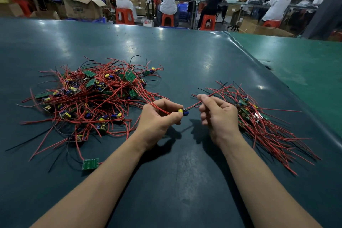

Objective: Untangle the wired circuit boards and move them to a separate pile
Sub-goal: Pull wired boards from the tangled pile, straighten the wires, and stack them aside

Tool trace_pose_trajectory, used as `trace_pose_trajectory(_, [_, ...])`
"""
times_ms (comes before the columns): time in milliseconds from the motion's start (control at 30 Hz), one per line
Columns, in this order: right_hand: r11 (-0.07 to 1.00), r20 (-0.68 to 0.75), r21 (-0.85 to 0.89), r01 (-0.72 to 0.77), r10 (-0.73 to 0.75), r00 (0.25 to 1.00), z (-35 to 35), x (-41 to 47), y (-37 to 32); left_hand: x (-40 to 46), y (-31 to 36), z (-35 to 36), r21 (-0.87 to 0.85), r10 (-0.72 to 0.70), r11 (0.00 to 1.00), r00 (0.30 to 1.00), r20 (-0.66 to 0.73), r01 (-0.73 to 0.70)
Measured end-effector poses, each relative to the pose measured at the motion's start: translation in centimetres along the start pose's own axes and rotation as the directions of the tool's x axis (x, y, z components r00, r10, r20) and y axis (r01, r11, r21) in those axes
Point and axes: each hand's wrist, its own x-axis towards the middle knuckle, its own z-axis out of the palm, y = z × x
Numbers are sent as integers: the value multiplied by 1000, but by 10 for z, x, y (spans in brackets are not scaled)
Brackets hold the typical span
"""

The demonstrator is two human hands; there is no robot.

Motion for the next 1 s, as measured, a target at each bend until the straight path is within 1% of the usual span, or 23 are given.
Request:
trace_pose_trajectory(133, [997,-175,46,59,-50,983,-8,8,-5,0,1,0,-27,13,1000,1000,8,-13])
trace_pose_trajectory(233, [992,-250,60,113,-95,963,-12,11,-4,-2,2,2,-35,18,999,999,33,-17])
trace_pose_trajectory(300, [989,-283,-13,150,-147,948,-13,11,-1,-3,2,2,-37,20,999,999,41,-19])
trace_pose_trajectory(400, [958,-318,-217,186,-249,915,-10,12,6,-2,2,0,-26,24,999,998,54,-23])
trace_pose_trajectory(433, [953,-349,-245,179,-259,901,-11,13,7,-2,1,0,-37,24,999,999,46,-22])
trace_pose_trajectory(500, [967,-445,-197,159,-233,865,-18,16,2,-1,1,0,-106,20,994,1000,8,-19])
trace_pose_trajectory(567, [975,-511,-131,179,-221,831,-25,18,-3,1,2,-3,-230,-2,973,998,-67,-14])
trace_pose_trajectory(600, [972,-501,-120,201,-234,833,-26,17,-4,2,4,-5,-302,-27,953,995,-100,-4])
trace_pose_trajectory(633, [968,-461,-110,224,-250,852,-24,14,-4,3,6,-7,-377,-62,926,991,-119,12])
trace_pose_trajectory(667, [968,-401,-93,234,-251,881,-19,11,-2,5,8,-8,-455,-103,890,988,-117,39])
trace_pose_trajectory(733, [979,-307,-43,201,-204,929,-10,5,1,6,12,-9,-563,-184,819,980,-82,106])
trace_pose_trajectory(800, [990,-290,32,135,-120,949,-8,5,-2,5,14,-8,-589,-226,793,973,-47,156])
trace_pose_trajectory(867, [992,-282,102,77,-45,958,-11,6,-4,4,15,-7,-595,-218,783,976,12,182])
trace_pose_trajectory(900, [993,-261,106,59,-29,965,-12,6,-4,3,16,-7,-601,-211,775,977,44,195])
trace_pose_trajectory(933, [995,-215,90,40,-20,976,-11,5,-4,2,17,-6,-601,-211,770,975,76,213])
trace_pose_trajectory(967, [998,-135,56,11,-4,991,-10,4,-3,1,18,-5,-572,-216,786,971,102,235])
trace_pose_trajectory(1000, [1000,-31,3,-30,30,999,-8,2,-2,0,18,-4,-510,-219,822,967,128,253])
